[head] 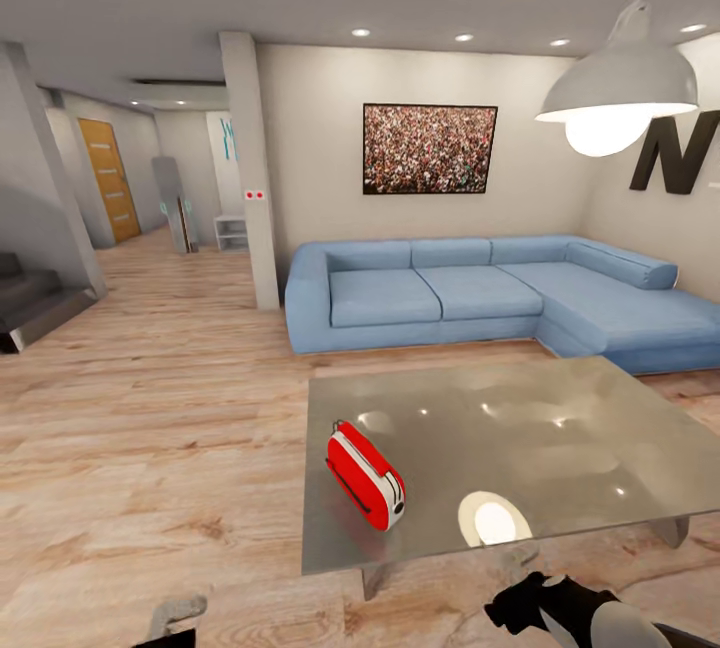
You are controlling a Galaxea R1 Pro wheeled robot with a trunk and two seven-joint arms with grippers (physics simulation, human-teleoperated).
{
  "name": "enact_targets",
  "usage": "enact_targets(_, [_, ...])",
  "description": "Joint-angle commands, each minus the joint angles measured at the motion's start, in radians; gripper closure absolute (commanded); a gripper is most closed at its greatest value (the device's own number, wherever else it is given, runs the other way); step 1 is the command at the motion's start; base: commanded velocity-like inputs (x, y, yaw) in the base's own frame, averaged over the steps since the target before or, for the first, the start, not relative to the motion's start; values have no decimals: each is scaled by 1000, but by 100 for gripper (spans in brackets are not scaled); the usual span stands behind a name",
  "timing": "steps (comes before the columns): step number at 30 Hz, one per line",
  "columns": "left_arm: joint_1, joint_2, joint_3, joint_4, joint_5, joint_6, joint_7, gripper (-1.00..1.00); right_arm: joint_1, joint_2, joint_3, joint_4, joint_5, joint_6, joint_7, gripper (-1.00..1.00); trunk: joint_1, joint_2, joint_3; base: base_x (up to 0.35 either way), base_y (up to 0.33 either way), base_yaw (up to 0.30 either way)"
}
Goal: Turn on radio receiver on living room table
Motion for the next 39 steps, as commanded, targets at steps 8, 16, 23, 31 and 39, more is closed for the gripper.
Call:
enact_targets(8, [147,30,-1,1,0,-49,-1,100,120,-7,-1,3,1,-37,-118,-100,-31,56,25,0,0,0])
enact_targets(16, [200,32,-1,1,-105,-63,-1,100,171,-8,0,3,3,-51,-142,-100,-61,112,50,0,0,0])
enact_targets(23, [221,17,0,0,-186,-65,-1,100,185,-6,4,4,4,-48,-142,-100,-88,161,72,0,0,0])
enact_targets(31, [223,-5,1,-2,-190,-75,1,100,186,12,4,3,6,-47,-139,-100,-119,217,97,0,0,0])
enact_targets(39, [223,-32,1,-3,-189,-125,1,100,186,16,4,3,6,-47,-139,-100,-150,273,123,0,0,0])
